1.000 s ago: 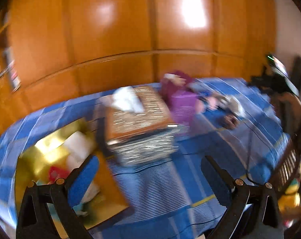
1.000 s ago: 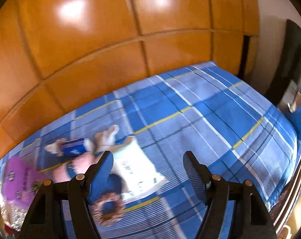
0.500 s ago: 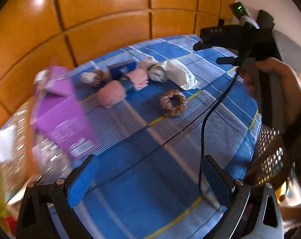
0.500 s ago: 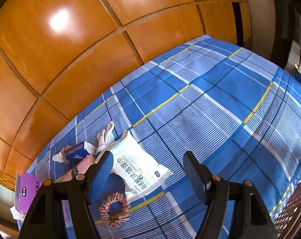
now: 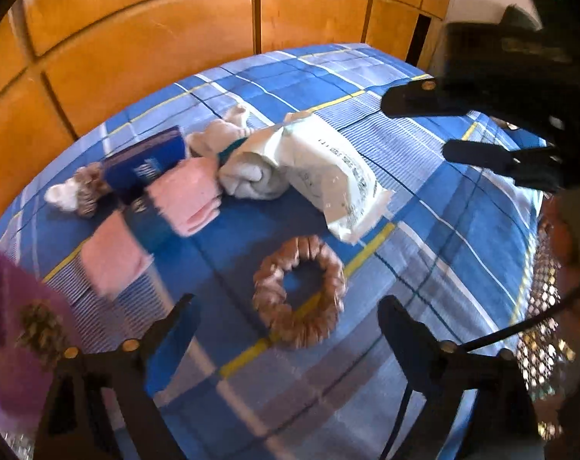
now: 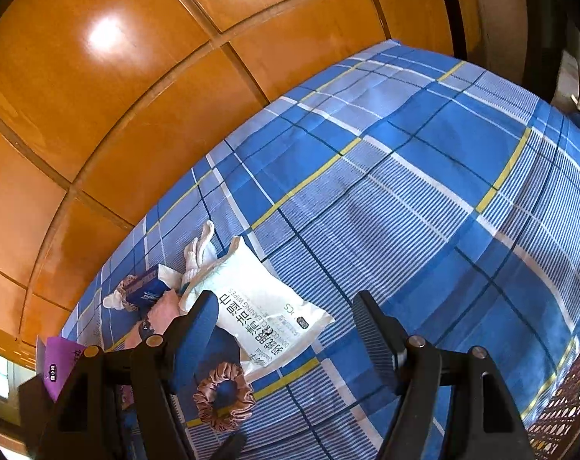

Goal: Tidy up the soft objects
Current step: 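Move the left tool to the brown scrunchie while the right tool reaches the white wipes pack, then grasp the brown satin scrunchie with the left tool and drop it into the gold tray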

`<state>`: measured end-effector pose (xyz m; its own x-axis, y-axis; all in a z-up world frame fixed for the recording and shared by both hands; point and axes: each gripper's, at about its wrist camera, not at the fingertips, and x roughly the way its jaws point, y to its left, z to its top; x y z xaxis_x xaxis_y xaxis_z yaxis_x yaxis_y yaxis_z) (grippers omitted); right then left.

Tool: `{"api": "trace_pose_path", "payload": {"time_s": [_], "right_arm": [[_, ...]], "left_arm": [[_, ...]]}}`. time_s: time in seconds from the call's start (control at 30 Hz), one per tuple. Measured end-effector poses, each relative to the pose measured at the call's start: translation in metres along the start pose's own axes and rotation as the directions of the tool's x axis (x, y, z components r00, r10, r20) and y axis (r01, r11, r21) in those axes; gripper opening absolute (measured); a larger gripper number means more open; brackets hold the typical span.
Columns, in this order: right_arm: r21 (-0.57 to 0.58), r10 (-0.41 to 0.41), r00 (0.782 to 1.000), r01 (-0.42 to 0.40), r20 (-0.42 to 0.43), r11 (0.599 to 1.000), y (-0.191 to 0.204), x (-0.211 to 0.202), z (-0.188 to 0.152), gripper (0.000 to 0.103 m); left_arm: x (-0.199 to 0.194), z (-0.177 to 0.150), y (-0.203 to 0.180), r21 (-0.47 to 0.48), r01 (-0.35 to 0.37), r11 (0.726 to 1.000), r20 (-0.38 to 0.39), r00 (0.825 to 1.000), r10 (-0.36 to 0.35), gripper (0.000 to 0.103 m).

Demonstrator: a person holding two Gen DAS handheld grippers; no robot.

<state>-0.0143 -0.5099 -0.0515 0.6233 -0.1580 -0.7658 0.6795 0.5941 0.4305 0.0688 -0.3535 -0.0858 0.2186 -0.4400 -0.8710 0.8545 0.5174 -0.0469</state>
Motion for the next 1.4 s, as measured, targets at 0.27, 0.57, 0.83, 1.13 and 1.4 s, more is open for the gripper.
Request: {"api": "trace_pose_path", "payload": {"time_s": [0.27,0.57,0.83,1.13,1.4], "right_arm": [[-0.022,0.012,0.999,-0.013,-0.034,1.0,0.005,0.005,-0.003,0.074],[-0.399,-0.132,0.98,0.062,-0.151,0.915,0.06,0.046,0.005,0.078],[-0.388,-0.136,0.951,0.018,-0.279,0.922,0.046,0.088,0.005,0.06],[-0.447,-0.21,0.946,0.081,-0.248,0.891,0.044,0.09,-0.003,0.054],[-0.448,-0.225,0.944,0.098,-0.239,0.889,0.04,0.09,-0.003,0.054]], "left_arm": [[0.021,-0.012,0.007,-0.023,0.022,1.0,0.029,0.999,-0.021,0.068],[0.012,-0.029,0.01,-0.019,0.035,0.999,0.064,0.997,-0.034,0.068],[0.011,-0.023,0.021,-0.065,0.017,0.998,0.057,0.998,-0.013,0.046],[-0.002,-0.033,0.031,-0.165,0.06,0.984,0.075,0.996,-0.048,0.019],[-0.053,0.019,0.041,-0.206,0.055,0.977,0.175,0.984,-0.019,0.02]]}}
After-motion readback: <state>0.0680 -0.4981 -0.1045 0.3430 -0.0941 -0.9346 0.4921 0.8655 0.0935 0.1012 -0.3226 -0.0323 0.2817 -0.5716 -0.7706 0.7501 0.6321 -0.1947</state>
